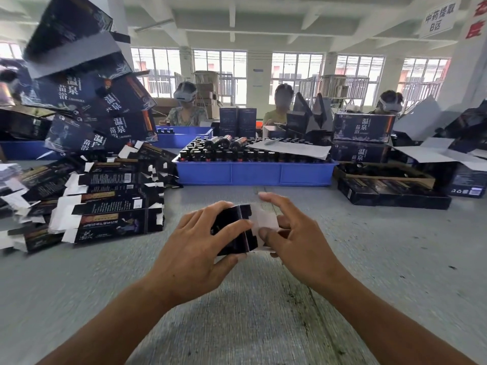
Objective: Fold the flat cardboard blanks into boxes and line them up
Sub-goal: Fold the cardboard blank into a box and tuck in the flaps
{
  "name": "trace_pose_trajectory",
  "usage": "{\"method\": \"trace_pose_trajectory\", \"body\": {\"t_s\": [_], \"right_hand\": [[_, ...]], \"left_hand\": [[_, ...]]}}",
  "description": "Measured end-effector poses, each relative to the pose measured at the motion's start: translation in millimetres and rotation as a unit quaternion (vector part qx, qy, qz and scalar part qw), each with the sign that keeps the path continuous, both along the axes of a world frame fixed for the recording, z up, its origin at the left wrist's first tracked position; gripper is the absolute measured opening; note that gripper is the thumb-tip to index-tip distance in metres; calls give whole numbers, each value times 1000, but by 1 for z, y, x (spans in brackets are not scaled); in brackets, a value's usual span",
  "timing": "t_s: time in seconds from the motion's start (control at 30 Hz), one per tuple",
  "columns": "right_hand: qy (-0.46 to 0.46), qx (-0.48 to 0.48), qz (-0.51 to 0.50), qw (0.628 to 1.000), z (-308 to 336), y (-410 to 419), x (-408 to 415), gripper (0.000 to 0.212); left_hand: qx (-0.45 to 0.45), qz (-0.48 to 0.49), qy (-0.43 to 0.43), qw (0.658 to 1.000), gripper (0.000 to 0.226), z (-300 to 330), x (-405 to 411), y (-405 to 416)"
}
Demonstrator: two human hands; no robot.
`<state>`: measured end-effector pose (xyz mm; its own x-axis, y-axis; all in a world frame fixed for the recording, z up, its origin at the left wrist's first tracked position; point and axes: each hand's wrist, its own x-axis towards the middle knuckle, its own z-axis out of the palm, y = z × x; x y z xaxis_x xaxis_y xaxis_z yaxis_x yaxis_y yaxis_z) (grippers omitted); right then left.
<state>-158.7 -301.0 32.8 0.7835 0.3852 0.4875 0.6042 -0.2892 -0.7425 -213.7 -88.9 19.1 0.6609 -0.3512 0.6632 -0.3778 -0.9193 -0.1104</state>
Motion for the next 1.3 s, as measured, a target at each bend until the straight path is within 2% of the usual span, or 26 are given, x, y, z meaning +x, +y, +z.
{"method": "trace_pose_trajectory", "body": {"t_s": [0.1, 0.53, 0.63, 0.73, 0.8, 0.97, 1.3], "right_hand": [[-32, -18, -4, 999, -2, 0, 0, 44], [-50, -43, -9, 998, -4, 0, 1, 36], [-43, -83, 3, 996, -4, 0, -1, 43], [-24, -132, 30, 991, -5, -2, -1, 73], [-33, -151, 34, 987, -5, -2, -1, 79], [-60, -119, -10, 991, -6, 2, -3, 64], [-45, -118, -1, 992, -4, -2, -2, 57]], "left_hand": [[2, 12, -2, 1000, 68, -1, -1, -1], [1, 22, 1, 1000, 67, -4, 0, -4], [-5, 17, 9, 1000, 59, -5, 0, -2], [-10, 13, 19, 1000, 55, -6, 0, 2], [-8, 10, 23, 1000, 55, -7, 0, 3], [-13, -2, 22, 1000, 54, -6, 0, 1], [-13, -9, 16, 1000, 54, -7, 0, 2]]}}
